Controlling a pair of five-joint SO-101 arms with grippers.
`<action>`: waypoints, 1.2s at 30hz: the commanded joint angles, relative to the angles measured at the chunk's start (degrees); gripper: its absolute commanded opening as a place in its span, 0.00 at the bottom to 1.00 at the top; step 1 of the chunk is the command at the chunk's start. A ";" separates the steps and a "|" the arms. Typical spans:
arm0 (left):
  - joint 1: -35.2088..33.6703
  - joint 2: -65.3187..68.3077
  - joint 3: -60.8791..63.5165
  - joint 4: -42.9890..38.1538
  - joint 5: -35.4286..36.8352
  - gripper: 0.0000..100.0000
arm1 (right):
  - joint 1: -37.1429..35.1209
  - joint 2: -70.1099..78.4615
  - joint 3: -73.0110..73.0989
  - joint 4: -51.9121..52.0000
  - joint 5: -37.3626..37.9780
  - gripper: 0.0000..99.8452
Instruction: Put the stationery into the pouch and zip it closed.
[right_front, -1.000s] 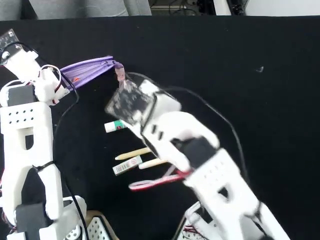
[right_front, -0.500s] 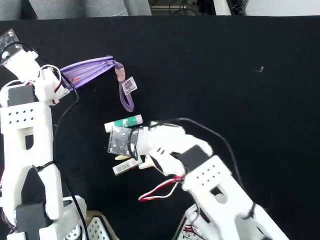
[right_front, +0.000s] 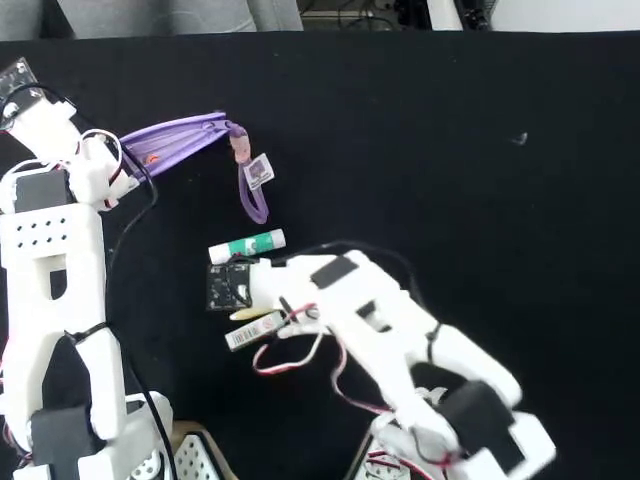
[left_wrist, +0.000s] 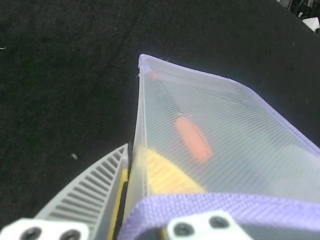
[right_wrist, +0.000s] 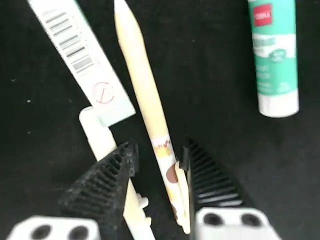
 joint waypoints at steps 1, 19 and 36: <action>-1.80 0.88 0.48 -0.62 0.35 0.03 | 0.97 3.38 -4.88 -0.97 1.76 0.14; -1.54 0.88 0.57 -0.62 0.35 0.03 | 7.12 6.55 -17.98 5.54 1.58 0.01; -1.36 0.88 0.57 -0.62 0.35 0.03 | 9.76 -22.81 -17.63 -15.56 -11.78 0.01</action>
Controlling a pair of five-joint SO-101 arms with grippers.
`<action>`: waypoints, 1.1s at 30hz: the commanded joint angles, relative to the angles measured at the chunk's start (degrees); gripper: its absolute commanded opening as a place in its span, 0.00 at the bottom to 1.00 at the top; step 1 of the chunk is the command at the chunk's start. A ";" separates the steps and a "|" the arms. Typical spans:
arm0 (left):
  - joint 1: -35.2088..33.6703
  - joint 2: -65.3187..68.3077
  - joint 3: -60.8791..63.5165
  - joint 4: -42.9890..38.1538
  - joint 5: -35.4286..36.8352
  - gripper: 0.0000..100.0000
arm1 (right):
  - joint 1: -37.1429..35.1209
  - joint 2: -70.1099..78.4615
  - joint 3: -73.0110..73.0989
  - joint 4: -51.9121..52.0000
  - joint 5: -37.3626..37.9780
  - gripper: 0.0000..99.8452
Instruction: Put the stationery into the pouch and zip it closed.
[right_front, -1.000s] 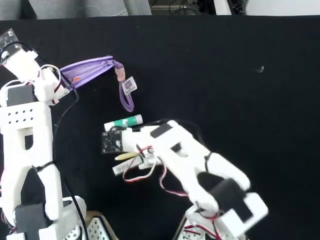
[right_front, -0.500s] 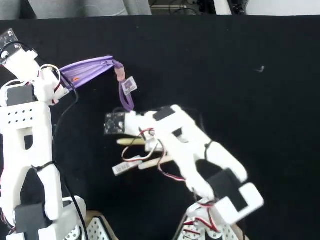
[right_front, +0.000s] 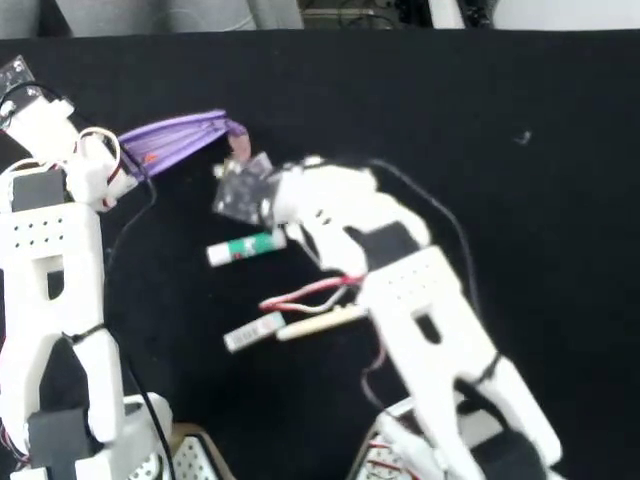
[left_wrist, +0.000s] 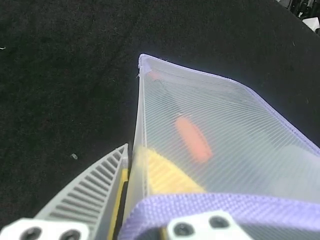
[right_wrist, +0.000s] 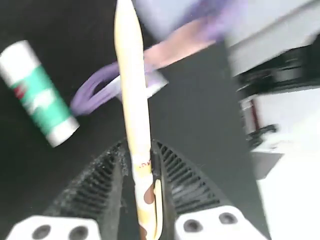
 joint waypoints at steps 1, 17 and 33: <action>-1.27 0.88 0.57 -0.62 0.35 0.03 | 0.70 -4.88 -2.51 -9.05 -7.74 0.01; -1.19 0.88 0.57 -0.62 0.44 0.03 | -8.18 -5.23 15.96 -71.12 -32.18 0.01; -1.19 0.97 0.66 -0.62 0.44 0.03 | -19.78 5.93 14.46 -83.52 -32.62 0.01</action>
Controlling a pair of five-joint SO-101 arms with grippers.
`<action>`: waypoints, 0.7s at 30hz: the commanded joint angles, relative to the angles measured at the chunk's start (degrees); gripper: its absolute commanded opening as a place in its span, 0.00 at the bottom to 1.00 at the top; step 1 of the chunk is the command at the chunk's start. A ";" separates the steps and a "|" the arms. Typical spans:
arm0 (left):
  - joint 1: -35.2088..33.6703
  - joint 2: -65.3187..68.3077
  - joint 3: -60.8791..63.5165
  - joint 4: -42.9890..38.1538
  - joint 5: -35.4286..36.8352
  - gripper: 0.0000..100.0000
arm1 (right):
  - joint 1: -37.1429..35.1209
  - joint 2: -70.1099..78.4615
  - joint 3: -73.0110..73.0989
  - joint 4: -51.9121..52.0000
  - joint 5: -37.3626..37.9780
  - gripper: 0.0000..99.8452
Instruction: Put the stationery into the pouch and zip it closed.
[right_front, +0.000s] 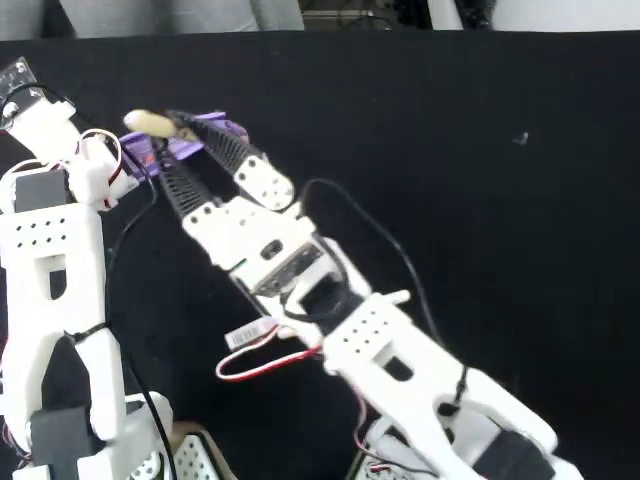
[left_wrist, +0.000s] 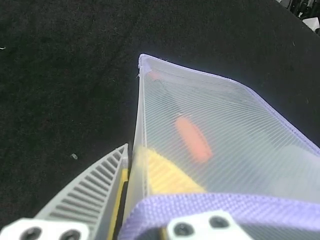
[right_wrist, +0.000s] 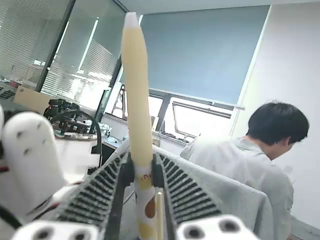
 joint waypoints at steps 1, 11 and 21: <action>-1.19 0.97 0.57 -0.62 0.44 0.03 | -0.62 6.73 -2.95 -8.09 -0.44 0.01; -1.19 0.97 0.57 -0.62 0.44 0.03 | 0.09 25.54 -8.13 -20.31 -0.44 0.01; -1.01 1.05 0.57 -0.62 0.44 0.03 | 0.97 28.88 -7.43 -20.31 -0.44 0.01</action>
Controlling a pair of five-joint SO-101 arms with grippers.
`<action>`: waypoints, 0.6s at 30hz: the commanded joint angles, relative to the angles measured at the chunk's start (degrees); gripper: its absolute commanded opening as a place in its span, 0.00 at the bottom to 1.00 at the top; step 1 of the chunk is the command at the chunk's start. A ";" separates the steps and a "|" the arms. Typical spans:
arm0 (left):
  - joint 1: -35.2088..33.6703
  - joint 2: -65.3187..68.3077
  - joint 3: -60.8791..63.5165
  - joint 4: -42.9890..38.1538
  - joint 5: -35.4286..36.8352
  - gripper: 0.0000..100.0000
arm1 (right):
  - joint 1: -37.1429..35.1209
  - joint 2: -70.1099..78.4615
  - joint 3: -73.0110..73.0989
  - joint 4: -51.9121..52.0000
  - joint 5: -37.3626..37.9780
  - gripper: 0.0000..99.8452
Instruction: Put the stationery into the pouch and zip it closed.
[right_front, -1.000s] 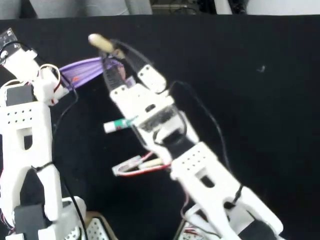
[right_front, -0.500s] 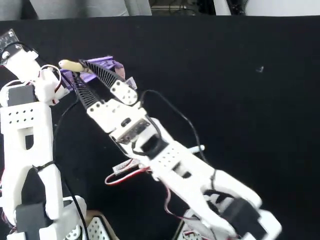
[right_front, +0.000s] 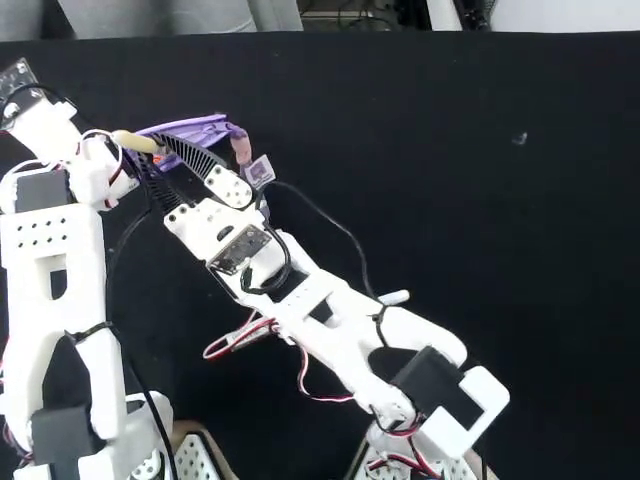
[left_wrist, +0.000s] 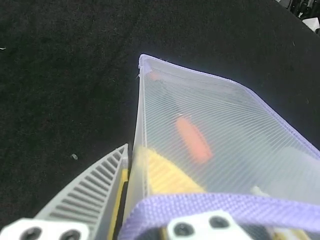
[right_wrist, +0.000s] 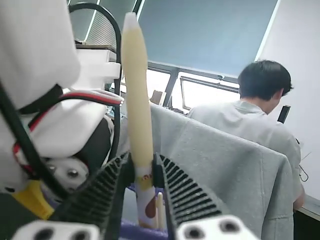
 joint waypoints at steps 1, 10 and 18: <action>-0.66 1.05 0.66 -0.62 0.44 0.03 | 1.05 -1.10 -1.89 -1.32 -0.35 0.02; -0.04 0.97 1.19 -0.70 0.44 0.03 | 2.37 -6.73 -0.31 12.40 0.00 0.14; -0.22 0.97 1.19 -0.70 0.44 0.03 | 3.87 -18.59 -9.89 43.78 -0.26 0.21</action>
